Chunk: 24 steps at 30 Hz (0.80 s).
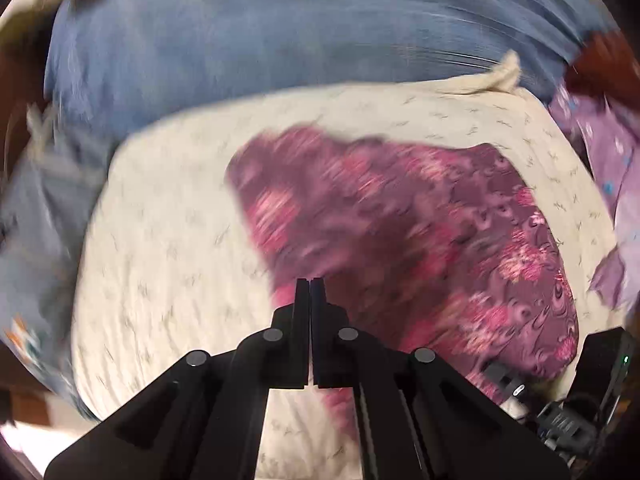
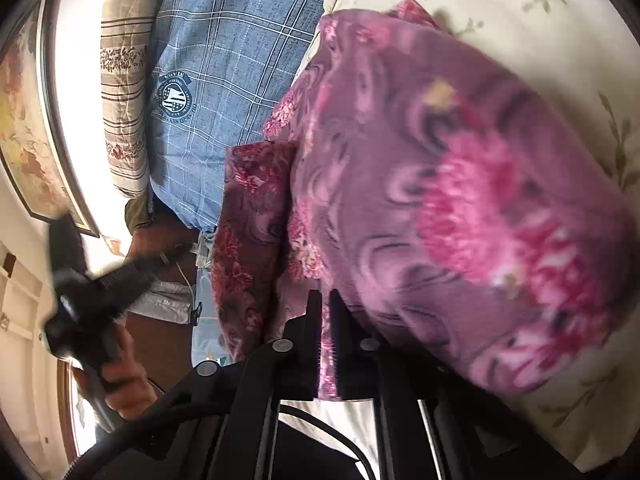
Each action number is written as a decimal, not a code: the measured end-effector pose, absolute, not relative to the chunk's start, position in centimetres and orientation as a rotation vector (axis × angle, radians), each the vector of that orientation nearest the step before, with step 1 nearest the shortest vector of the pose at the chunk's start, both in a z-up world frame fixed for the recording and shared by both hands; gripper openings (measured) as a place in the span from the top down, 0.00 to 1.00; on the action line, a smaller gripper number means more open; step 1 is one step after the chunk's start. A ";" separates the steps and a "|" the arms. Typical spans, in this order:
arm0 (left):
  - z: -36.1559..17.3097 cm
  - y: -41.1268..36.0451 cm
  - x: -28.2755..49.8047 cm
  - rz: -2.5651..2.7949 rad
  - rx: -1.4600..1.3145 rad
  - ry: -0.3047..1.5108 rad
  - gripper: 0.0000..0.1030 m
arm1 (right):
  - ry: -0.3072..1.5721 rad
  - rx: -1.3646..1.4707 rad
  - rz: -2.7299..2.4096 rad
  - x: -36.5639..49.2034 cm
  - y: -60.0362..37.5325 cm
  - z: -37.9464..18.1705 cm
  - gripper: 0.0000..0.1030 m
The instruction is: Fold small clothes
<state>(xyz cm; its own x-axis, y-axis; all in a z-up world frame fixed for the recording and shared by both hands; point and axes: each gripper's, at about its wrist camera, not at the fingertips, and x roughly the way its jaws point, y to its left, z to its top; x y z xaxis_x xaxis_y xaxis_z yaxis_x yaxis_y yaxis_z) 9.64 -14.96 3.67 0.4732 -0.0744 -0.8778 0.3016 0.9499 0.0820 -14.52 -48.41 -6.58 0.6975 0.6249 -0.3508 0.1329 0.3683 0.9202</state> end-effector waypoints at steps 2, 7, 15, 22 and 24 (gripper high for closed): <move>2.5 -12.6 9.3 -0.212 0.218 1.078 0.99 | 0.744 1.151 0.369 -13.9 -48.3 -5.1 0.74; 0.9 -8.9 9.9 -0.263 0.080 1.163 0.85 | 0.694 1.051 0.379 -10.0 -47.0 -1.1 0.37; 4.2 -13.7 11.1 -0.469 -0.026 1.172 0.27 | 0.761 0.820 0.213 -10.9 -44.5 -0.6 0.49; 7.0 -19.0 11.5 -0.449 0.105 1.069 0.27 | 0.718 0.900 0.297 -11.7 -45.4 1.1 0.41; 7.2 -16.3 12.0 -0.398 0.094 1.064 0.25 | 0.736 0.881 0.326 -9.9 -44.3 2.1 0.40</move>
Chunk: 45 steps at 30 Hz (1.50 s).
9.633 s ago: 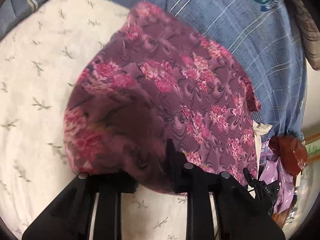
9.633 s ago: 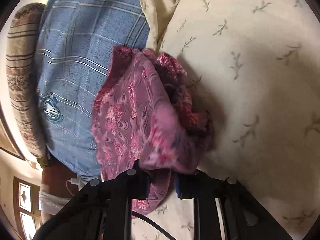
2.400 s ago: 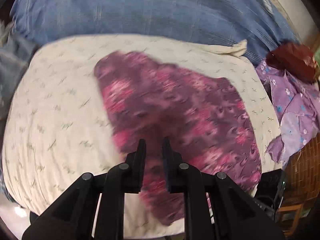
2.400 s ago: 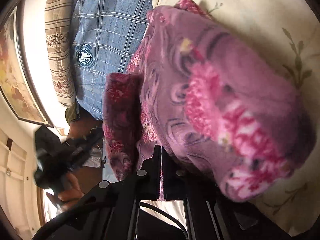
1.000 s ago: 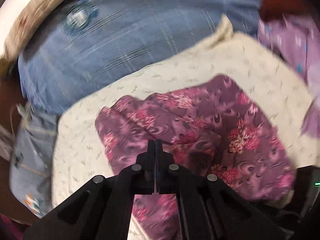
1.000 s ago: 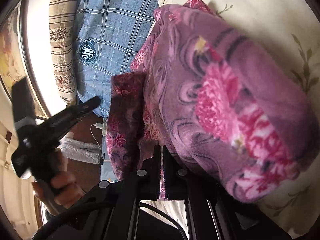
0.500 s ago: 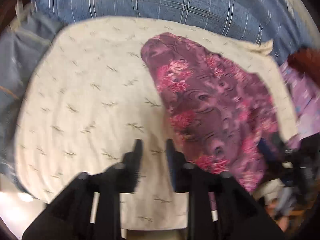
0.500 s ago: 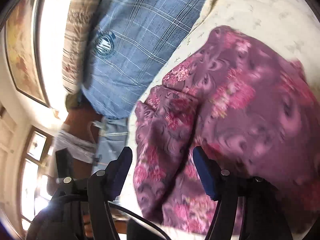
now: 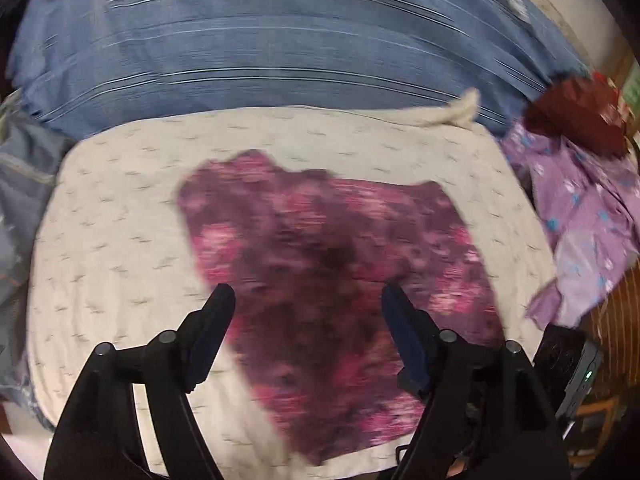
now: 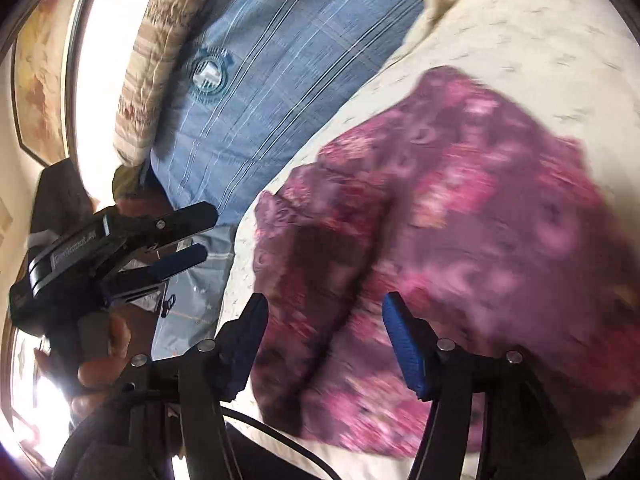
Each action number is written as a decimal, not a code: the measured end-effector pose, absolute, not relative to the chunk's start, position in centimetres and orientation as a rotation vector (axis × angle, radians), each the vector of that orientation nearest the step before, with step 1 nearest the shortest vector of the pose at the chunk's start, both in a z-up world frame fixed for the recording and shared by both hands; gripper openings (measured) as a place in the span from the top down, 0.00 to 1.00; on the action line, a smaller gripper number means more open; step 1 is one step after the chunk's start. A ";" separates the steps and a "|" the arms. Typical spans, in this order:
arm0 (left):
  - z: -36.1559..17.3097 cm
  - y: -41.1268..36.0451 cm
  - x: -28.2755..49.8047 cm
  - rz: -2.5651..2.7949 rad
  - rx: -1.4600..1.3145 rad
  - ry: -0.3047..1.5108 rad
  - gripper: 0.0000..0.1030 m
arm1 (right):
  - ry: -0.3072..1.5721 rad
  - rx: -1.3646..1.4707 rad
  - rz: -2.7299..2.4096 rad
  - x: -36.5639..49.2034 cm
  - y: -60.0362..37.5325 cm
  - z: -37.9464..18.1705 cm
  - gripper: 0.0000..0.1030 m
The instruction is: Fold small clothes
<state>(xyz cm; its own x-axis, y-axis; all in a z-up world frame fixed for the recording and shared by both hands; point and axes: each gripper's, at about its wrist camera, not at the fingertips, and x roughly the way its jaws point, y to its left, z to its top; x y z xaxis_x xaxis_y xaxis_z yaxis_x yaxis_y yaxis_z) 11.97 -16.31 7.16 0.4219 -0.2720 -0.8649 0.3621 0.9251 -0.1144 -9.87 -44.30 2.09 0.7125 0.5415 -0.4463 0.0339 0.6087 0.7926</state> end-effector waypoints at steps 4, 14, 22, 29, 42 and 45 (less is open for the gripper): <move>5.1 -9.1 13.7 -0.285 0.002 1.113 0.25 | 0.837 0.849 0.340 -6.1 -41.0 1.8 0.35; 0.7 11.2 15.4 -0.069 -0.355 1.153 0.25 | 0.699 0.358 0.311 -6.2 -30.5 9.8 0.82; -0.8 19.8 13.9 0.033 -0.501 1.121 0.25 | 0.784 -0.441 0.706 -11.7 -5.7 5.6 0.69; -2.4 16.4 13.6 -0.137 -0.473 1.184 0.25 | 0.818 -0.269 0.642 -11.4 -11.3 7.3 0.54; -8.2 11.6 6.5 -0.360 -0.821 1.360 0.14 | 0.873 0.085 0.214 -13.3 -30.7 7.9 0.46; -7.1 10.1 7.2 -0.386 -0.818 1.309 0.14 | 0.886 0.175 0.219 -13.7 -32.1 7.4 0.46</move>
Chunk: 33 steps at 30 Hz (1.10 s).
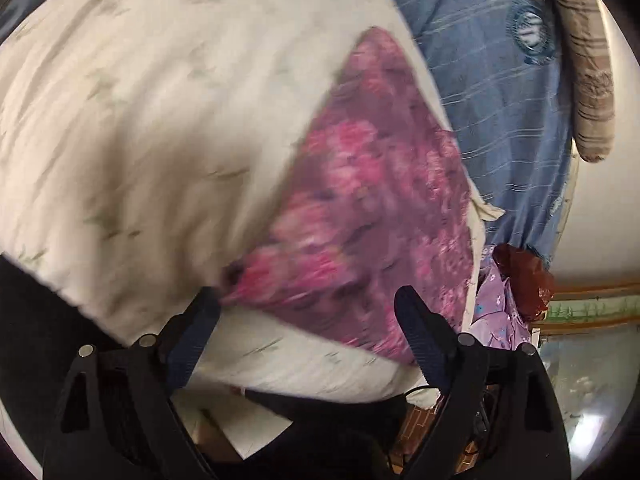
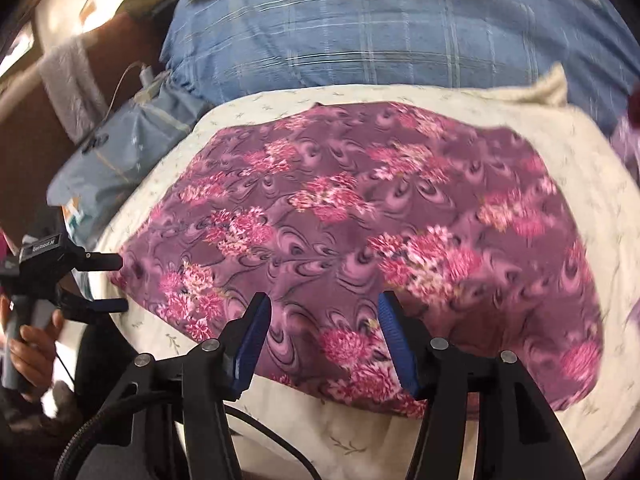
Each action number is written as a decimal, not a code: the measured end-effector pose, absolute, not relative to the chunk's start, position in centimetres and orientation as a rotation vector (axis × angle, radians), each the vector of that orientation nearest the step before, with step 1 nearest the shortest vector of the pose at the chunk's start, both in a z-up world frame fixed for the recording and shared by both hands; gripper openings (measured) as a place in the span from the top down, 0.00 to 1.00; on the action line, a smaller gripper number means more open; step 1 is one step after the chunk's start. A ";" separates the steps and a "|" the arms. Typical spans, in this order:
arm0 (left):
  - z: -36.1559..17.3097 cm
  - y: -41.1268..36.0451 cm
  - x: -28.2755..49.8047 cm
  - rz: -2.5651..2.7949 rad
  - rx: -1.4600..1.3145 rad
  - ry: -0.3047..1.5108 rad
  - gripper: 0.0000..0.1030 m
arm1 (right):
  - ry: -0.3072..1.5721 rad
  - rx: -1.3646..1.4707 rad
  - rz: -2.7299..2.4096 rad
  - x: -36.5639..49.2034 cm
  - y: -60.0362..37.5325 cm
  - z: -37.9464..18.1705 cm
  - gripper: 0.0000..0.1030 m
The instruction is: Fold small clothes
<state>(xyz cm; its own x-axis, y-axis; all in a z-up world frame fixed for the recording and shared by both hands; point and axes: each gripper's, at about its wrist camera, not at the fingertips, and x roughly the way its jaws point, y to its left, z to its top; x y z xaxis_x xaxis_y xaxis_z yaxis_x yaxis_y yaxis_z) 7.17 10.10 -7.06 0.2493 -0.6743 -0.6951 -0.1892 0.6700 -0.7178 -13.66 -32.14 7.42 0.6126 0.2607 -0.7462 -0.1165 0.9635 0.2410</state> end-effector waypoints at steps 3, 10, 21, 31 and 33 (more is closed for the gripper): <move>-7.1 7.1 7.9 -0.426 -0.767 1.299 0.14 | 0.855 0.187 0.203 -13.1 -32.7 7.8 0.46; -4.6 2.2 9.1 -0.561 -0.708 1.178 0.20 | 0.861 0.319 0.203 -10.4 -34.5 6.5 0.46; -4.0 2.7 10.5 -0.521 -0.605 1.175 0.79 | 0.783 0.274 0.118 -7.7 -36.0 6.4 0.53; 6.3 -9.0 7.5 -0.605 -0.019 0.812 0.83 | 0.795 0.360 0.110 -8.9 -36.8 1.9 0.80; 7.5 -12.2 7.0 -0.655 0.046 0.769 0.83 | 0.800 0.450 0.134 -10.3 -38.4 1.7 0.81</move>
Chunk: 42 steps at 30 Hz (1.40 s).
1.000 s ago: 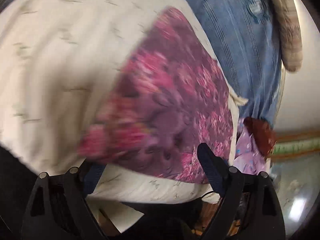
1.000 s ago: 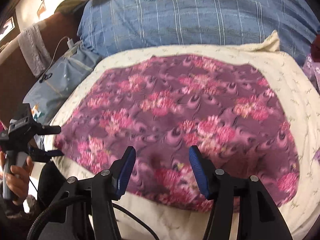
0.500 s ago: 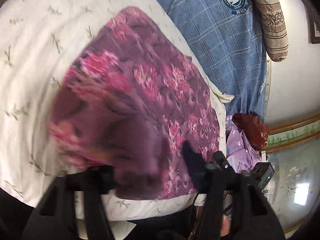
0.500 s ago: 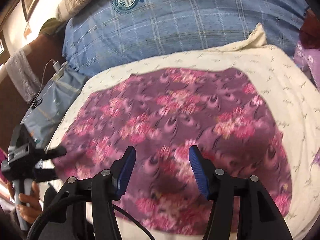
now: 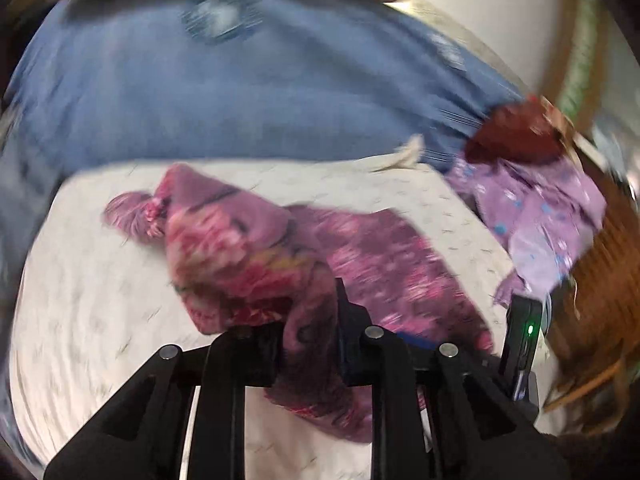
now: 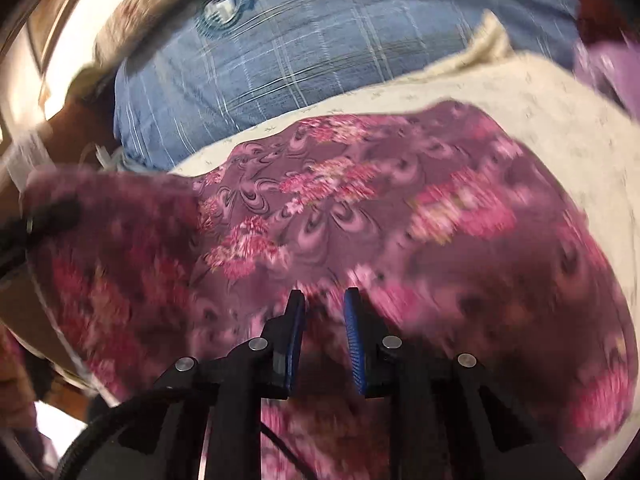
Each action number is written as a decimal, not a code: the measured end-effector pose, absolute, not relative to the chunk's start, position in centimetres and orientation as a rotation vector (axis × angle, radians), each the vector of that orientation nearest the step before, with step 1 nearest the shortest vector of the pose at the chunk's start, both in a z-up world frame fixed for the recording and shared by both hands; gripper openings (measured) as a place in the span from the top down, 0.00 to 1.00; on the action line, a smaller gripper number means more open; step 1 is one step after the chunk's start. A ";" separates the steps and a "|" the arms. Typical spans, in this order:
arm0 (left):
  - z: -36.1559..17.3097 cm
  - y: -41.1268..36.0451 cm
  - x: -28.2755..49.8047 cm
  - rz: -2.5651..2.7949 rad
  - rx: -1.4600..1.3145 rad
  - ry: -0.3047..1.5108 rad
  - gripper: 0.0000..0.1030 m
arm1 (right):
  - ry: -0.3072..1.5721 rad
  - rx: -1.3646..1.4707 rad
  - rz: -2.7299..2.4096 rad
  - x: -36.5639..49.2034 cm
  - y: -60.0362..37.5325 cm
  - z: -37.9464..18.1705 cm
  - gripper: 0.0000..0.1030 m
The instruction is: Fold small clothes
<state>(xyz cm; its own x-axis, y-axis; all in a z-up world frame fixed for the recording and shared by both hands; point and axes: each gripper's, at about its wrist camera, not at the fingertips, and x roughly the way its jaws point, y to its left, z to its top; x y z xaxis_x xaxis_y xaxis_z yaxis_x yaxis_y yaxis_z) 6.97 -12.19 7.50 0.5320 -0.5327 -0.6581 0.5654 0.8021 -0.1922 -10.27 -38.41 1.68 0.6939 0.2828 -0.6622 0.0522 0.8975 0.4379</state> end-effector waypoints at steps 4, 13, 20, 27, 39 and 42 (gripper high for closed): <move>7.8 -19.9 5.7 -0.778 0.164 0.740 0.83 | 0.771 0.583 0.097 -13.8 -43.0 1.7 0.80; 0.6 -32.4 5.1 -0.979 0.284 1.080 0.80 | 0.703 1.112 0.159 -19.5 -51.5 -2.7 0.82; 1.9 -25.7 6.3 -1.125 0.067 1.259 0.42 | 0.626 1.058 0.034 -24.0 -54.6 0.1 0.57; 0.9 -15.8 9.6 -0.842 -0.106 1.255 0.29 | 0.566 1.059 0.068 -21.1 -56.7 3.6 0.38; -3.8 -15.8 9.8 -0.781 -0.257 1.403 0.55 | 0.811 0.749 -0.005 -9.4 -49.1 4.6 0.65; -2.6 -14.7 10.1 -0.795 -0.287 1.387 0.69 | 0.746 0.769 0.054 -7.9 -48.4 7.0 0.83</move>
